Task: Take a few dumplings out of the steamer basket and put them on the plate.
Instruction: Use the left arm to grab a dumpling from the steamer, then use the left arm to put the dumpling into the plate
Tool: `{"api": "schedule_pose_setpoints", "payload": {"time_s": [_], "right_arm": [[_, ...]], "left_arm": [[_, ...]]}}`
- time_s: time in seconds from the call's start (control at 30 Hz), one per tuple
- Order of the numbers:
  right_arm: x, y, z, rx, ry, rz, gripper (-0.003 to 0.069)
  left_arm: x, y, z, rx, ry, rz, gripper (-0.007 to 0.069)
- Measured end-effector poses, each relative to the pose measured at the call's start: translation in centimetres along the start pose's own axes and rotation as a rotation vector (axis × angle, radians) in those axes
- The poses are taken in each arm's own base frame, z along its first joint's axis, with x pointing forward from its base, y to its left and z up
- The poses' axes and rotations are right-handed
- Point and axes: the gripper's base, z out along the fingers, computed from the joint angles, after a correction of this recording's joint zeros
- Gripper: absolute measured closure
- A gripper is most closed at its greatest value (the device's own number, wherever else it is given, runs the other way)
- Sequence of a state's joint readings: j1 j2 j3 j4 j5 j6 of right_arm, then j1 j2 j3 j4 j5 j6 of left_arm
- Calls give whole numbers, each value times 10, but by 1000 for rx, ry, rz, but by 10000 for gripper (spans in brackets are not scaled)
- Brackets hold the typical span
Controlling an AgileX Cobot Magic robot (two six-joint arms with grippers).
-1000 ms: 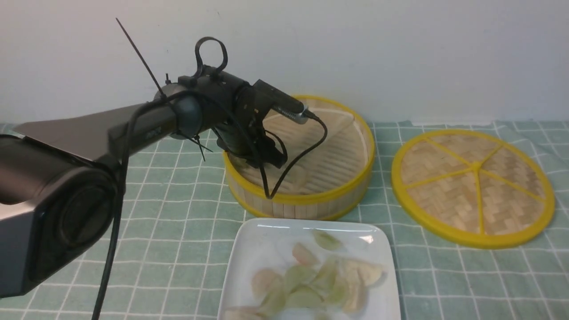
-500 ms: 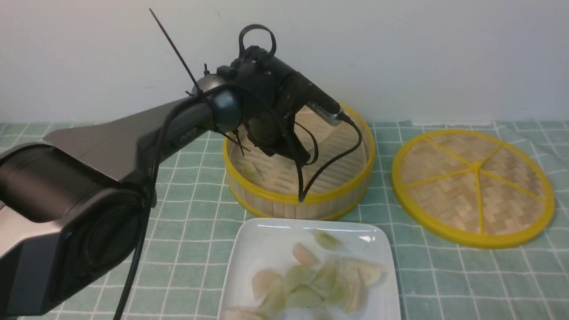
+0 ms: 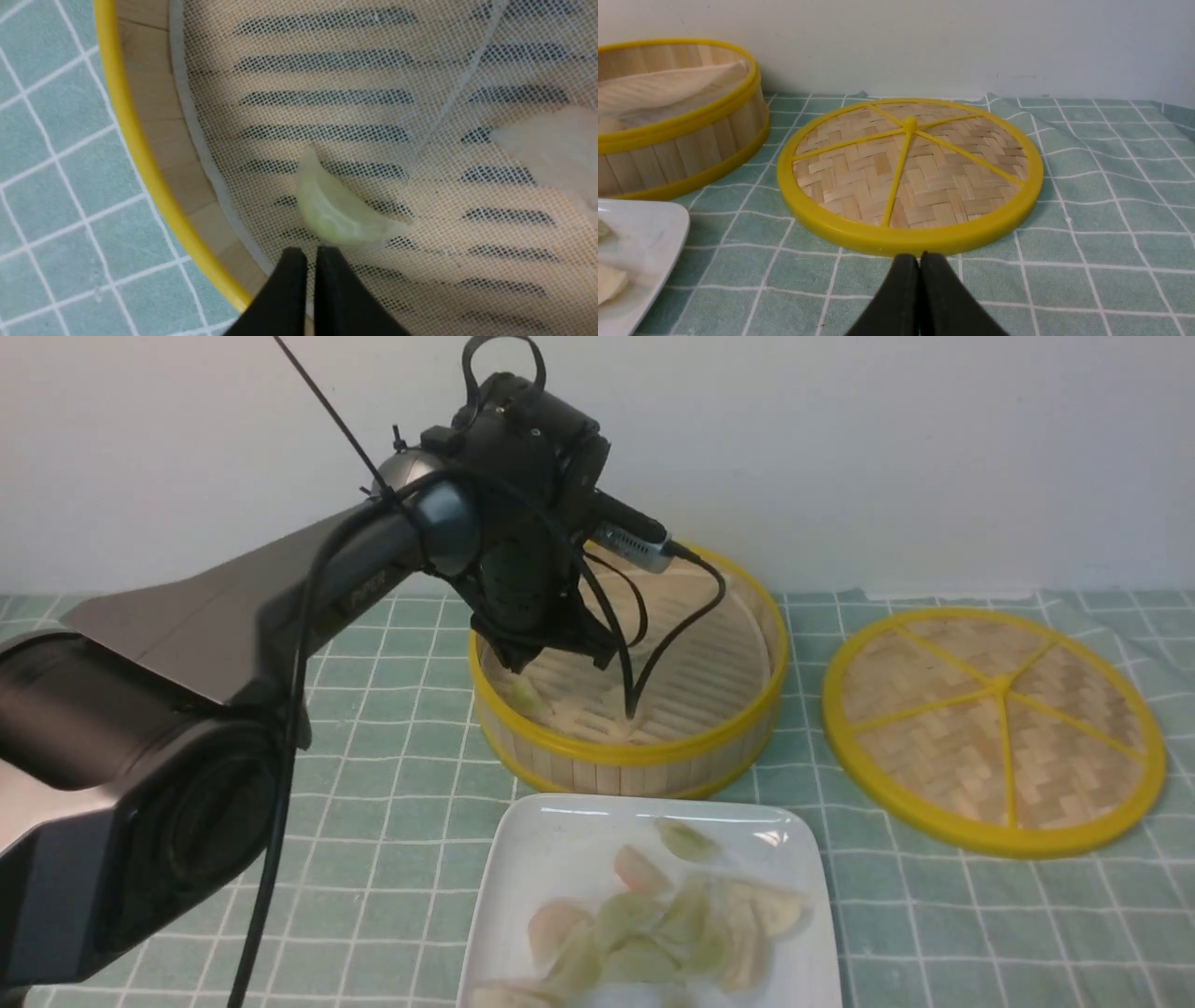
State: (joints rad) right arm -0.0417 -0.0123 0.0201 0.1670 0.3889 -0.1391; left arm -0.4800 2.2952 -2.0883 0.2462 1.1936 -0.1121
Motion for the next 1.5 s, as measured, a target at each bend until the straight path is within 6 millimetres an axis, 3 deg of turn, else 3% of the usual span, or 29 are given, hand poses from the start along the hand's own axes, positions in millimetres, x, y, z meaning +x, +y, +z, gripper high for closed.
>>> {"api": "schedule_pose_setpoints", "payload": {"time_s": [0.17,0.43,0.6,0.7,0.8,0.93,1.1,1.5], "right_arm": [[0,0,0,0,0,0,672],[0,0,0,0,0,0,672],[0,0,0,0,0,0,672],[0,0,0,0,0,0,672],[0,0,0,0,0,0,672],[0,0,0,0,0,0,672],[0,0,0,0,0,0,672],[0,0,0,0,0,0,672]], "left_arm": [[-3,2,10,83,-26,-72,491],[-2,0,28,90,0,-129,249],[-1,-2,39,89,17,-143,200],[-1,-3,41,90,19,-144,201],[-1,-3,44,91,22,-150,265],[-4,-2,42,88,3,-152,486],[-12,1,28,90,-30,-159,487],[-14,12,-66,204,-139,-103,487]]}}
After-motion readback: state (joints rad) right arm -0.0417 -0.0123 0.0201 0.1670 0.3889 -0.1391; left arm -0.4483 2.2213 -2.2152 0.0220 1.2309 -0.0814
